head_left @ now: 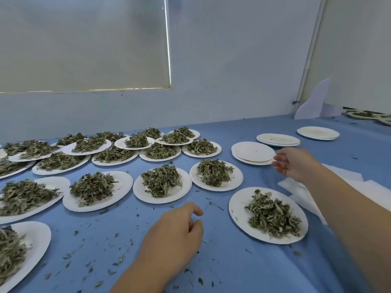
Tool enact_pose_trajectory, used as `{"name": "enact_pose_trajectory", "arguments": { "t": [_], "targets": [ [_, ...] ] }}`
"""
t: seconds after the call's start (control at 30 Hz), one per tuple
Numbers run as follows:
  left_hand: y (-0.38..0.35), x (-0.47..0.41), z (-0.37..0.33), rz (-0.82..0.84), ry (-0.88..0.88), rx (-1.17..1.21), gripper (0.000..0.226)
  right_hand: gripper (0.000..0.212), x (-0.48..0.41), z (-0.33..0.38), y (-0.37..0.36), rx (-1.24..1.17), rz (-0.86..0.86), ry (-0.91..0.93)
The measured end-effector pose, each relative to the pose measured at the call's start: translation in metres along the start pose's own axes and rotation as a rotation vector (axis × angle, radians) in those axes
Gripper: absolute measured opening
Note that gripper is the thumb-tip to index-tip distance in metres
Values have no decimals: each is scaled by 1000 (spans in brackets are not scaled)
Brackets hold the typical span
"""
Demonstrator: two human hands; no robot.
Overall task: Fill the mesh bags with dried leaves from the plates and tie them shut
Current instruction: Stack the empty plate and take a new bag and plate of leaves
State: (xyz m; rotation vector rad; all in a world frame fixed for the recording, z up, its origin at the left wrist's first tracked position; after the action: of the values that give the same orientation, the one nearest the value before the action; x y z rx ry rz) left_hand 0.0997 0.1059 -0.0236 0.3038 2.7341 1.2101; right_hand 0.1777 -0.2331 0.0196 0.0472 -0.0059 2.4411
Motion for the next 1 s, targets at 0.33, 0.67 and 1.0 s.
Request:
{"name": "enact_pose_trajectory", "arguments": {
  "t": [0.33,0.67,1.0],
  "targets": [
    [0,6,-2,37,16,-65,11,14,58,10,47,1259,491,311],
    [1,5,-11,-14,109,99,18,45,85,-2,69,1520,398,462],
    [-21,-18,-59,442,447,366,28,25,106,-11,75,1689,459,659]
  ]
}}
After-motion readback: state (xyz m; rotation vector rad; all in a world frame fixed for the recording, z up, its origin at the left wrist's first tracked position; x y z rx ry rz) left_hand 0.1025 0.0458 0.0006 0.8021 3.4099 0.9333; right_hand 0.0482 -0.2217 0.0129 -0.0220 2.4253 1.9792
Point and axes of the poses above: each hand's wrist, its own x-axis away from the middle knuckle, its own y-axis out of the back of the hand, z = x × y, the point moved 1 cm from there along -x, towards the middle knuckle, and after that the axes turned 12 degrees about y, right-handed, at the moved point
